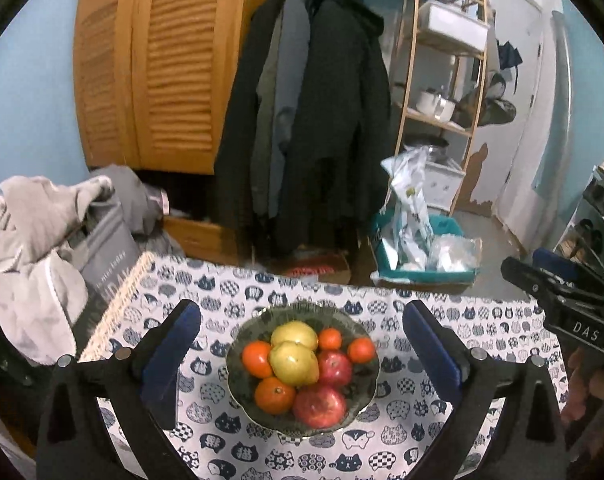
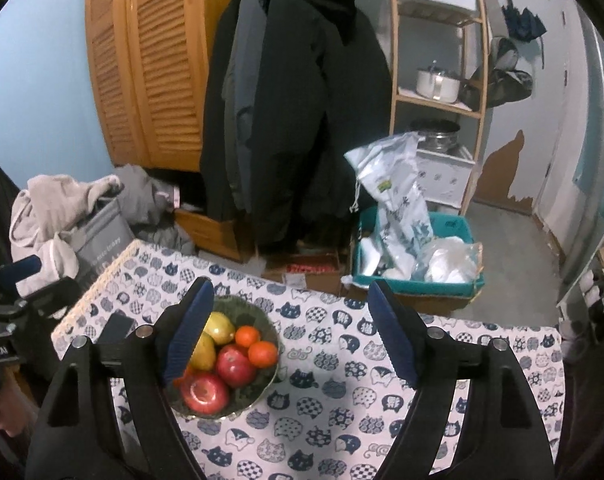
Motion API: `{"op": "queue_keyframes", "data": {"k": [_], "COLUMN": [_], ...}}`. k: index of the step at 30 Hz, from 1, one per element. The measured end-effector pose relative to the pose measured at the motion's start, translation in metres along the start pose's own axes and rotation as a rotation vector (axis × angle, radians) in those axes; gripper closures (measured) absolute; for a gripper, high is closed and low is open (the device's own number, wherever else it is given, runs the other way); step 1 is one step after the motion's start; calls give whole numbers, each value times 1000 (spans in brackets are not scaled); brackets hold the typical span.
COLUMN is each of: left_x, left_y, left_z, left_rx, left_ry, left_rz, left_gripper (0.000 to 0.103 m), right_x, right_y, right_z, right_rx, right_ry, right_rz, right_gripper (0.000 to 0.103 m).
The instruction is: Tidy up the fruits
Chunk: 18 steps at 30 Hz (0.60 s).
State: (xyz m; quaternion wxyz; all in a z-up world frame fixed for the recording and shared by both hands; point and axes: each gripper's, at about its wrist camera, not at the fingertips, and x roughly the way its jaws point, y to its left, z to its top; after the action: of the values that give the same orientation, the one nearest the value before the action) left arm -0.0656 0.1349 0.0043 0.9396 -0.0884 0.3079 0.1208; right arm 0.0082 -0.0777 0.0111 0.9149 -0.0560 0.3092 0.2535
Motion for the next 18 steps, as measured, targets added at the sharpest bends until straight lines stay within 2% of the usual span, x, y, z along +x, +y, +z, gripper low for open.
{"op": "queue_keyframes", "data": {"k": [7, 18], "left_x": [-24, -38], "left_y": [-5, -13], "left_z": [7, 9], "left_rx": [11, 29], "left_ry": [-82, -123], "left_rz": [11, 32], "left_gripper": [1, 1], "right_x": [-28, -63], "right_y": [-5, -12], "right_z": [-3, 1], "right_rx": [-14, -37], "right_ry": [-53, -156], "right_rz": [-15, -43], "right_gripper": [24, 24]}}
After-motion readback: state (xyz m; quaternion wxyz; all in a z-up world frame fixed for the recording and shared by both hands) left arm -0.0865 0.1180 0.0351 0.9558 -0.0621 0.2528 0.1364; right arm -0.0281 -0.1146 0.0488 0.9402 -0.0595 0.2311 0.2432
